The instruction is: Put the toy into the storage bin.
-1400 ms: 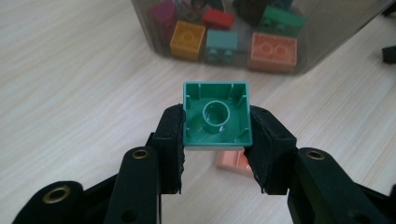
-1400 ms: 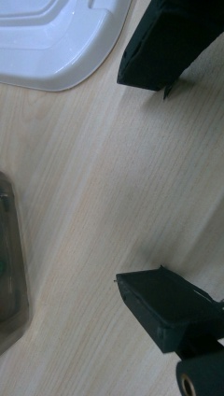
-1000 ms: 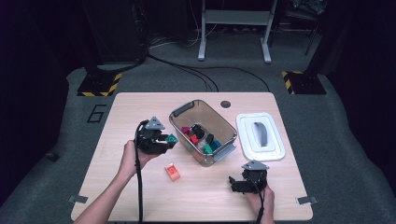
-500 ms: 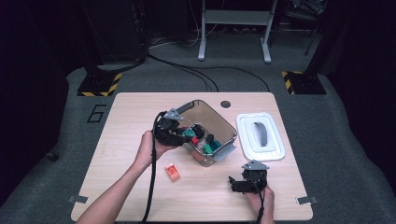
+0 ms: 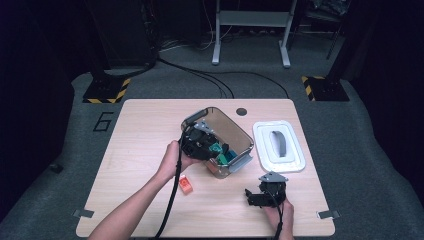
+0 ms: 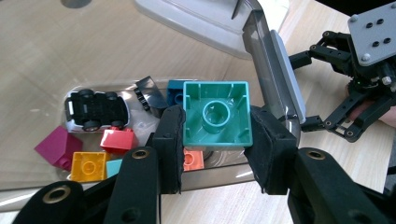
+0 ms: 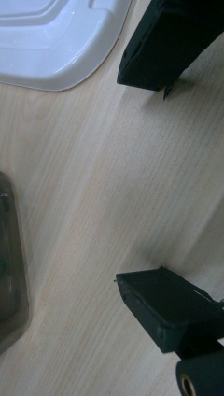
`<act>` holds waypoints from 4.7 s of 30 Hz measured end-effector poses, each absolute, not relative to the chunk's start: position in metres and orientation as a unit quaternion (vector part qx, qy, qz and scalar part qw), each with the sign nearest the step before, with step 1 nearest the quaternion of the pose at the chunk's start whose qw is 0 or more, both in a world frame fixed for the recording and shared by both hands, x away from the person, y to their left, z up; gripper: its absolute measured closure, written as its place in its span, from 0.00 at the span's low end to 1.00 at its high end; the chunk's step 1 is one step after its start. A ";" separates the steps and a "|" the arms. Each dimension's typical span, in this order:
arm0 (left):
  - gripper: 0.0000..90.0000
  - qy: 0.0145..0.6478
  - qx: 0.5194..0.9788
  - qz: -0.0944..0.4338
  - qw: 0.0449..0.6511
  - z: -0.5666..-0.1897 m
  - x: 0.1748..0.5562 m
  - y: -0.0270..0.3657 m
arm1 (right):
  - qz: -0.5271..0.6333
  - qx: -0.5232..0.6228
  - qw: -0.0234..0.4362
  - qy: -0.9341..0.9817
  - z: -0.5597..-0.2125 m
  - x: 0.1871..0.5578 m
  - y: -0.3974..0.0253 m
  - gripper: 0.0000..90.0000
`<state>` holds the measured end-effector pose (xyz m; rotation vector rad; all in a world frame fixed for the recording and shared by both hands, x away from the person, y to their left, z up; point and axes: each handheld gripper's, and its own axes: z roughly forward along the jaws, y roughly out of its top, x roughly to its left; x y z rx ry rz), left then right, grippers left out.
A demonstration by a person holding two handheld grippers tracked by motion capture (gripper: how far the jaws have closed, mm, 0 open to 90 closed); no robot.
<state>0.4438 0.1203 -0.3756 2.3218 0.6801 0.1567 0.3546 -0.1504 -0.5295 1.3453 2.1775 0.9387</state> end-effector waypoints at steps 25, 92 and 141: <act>0.62 0.255 0.906 0.024 0.337 -0.385 0.441 0.103 | 0.337 0.482 0.206 0.782 -0.529 0.355 -0.151 0.05; 0.65 0.388 0.882 0.119 0.239 -0.495 0.405 0.214 | 0.335 0.483 0.207 0.782 -0.529 0.354 -0.152 0.06; 0.65 0.288 0.886 0.106 0.347 -0.369 0.454 0.085 | 0.337 0.486 0.206 0.780 -0.529 0.354 -0.151 0.06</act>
